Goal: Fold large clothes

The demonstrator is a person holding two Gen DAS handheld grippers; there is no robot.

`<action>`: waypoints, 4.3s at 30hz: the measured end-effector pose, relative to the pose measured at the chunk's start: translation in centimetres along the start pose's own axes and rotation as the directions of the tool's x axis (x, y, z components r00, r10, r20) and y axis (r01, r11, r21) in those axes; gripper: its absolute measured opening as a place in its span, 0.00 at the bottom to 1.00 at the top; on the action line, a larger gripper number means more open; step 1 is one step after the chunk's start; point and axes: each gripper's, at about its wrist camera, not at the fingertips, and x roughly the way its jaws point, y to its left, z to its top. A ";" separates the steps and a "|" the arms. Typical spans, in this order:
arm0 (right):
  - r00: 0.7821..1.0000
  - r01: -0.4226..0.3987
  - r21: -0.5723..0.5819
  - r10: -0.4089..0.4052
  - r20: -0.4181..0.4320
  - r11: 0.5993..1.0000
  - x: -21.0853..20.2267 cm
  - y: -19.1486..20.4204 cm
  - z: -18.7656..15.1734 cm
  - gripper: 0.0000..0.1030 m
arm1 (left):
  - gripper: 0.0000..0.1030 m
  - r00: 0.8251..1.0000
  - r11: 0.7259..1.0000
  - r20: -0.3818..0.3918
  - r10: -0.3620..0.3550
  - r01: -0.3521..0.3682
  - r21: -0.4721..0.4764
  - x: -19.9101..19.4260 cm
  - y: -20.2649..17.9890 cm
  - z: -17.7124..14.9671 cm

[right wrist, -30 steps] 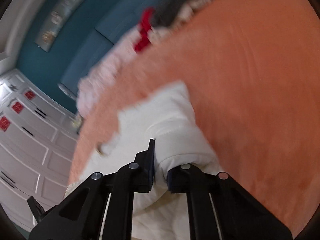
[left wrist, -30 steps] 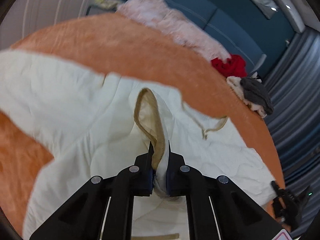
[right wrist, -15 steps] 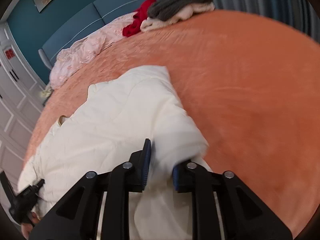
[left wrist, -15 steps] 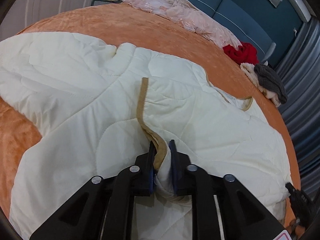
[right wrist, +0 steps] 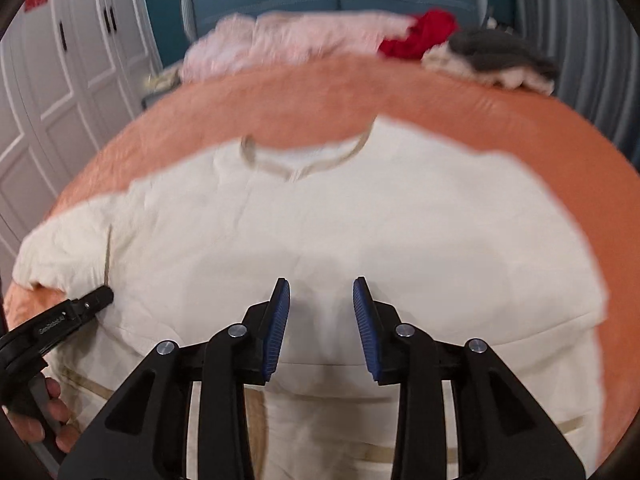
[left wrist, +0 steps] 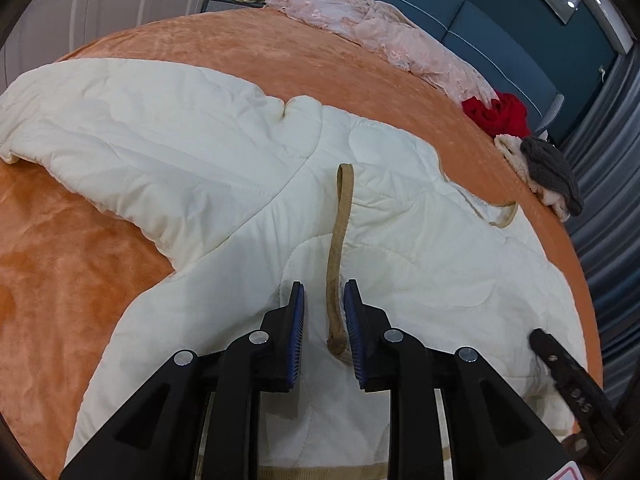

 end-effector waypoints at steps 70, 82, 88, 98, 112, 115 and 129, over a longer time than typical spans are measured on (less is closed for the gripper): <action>0.991 0.099 -0.005 -0.098 0.093 0.995 0.1 1.2 -2.1 0.67 | 0.03 0.958 0.989 0.287 0.011 -0.054 0.140 -19.0 5.2 16.5; 0.979 -0.083 0.129 0.057 0.197 0.988 -8.0 -2.7 -3.2 0.73 | 0.27 0.979 0.946 -0.022 -0.202 0.201 0.253 -13.1 -13.8 6.9; 0.977 -0.127 0.186 0.091 0.193 0.974 -10.7 -5.6 -4.6 0.77 | 0.49 0.951 0.955 -0.169 -0.258 0.278 0.108 -8.6 -14.6 0.4; 0.980 -0.175 0.390 0.120 0.161 0.904 -7.6 -10.0 -2.0 0.77 | 0.49 0.934 0.877 -0.080 -0.349 0.295 -0.379 -7.8 0.3 0.1; 0.980 -0.192 0.543 0.189 0.063 0.817 -0.6 -11.8 0.9 0.13 | 0.45 0.938 0.689 0.041 -0.343 0.281 -0.668 -2.7 9.8 2.2; 0.969 -0.246 0.535 0.219 0.115 0.808 -1.3 -11.6 2.1 0.05 | 0.38 0.953 0.687 0.045 -0.299 0.248 -0.683 -2.4 9.9 2.6; 0.991 0.111 0.264 -0.125 0.038 0.958 -4.1 -13.6 0.0 0.04 | 0.12 0.997 0.960 -0.077 0.015 -0.036 -0.277 -1.7 3.6 1.7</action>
